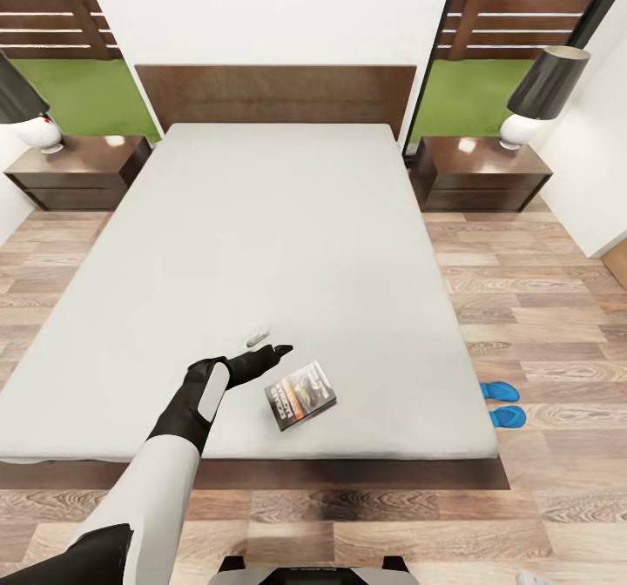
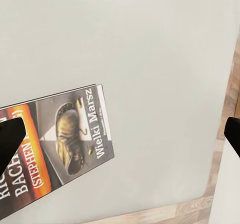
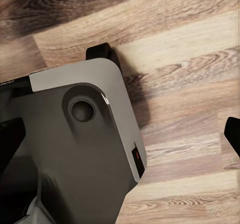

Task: In the bedroom, move the book from the bed onto either nightstand, and place the two sandals side by side next to the bed.

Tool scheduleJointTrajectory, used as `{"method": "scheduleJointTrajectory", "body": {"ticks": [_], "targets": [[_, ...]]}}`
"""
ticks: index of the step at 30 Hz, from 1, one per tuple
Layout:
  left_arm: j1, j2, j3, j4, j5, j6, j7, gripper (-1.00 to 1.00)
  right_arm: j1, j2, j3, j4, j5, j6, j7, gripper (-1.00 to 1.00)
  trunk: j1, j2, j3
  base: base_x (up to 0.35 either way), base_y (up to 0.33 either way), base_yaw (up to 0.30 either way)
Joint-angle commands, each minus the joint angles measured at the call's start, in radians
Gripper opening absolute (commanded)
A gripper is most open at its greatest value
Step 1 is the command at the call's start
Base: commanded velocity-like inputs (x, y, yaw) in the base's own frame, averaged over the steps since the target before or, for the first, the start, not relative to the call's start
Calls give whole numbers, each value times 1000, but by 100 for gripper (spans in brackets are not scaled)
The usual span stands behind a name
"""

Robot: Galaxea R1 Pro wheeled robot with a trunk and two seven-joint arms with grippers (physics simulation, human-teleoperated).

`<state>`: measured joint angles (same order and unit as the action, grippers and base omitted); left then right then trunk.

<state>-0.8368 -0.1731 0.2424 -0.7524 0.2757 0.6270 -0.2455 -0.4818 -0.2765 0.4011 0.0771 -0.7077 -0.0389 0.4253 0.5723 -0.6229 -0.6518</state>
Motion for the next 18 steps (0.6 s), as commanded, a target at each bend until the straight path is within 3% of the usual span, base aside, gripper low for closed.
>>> {"method": "scheduleJointTrajectory", "body": {"ticks": [1, 6, 18], "targets": [[-1, -1, 6, -1, 2, 8, -3, 100, -1, 0, 8, 4, -9, -4, 7, 100, 0, -1, -1, 10, -10, 0], [-1, -1, 6, -1, 2, 8, -3, 100, -1, 0, 8, 4, -9, -4, 7, 100, 0, -1, -1, 3, -3, 0], [-1, -1, 6, -1, 2, 8, -3, 100, -1, 0, 8, 4, -9, -4, 7, 100, 46, -85, -39, 0, 0, 0]]}}
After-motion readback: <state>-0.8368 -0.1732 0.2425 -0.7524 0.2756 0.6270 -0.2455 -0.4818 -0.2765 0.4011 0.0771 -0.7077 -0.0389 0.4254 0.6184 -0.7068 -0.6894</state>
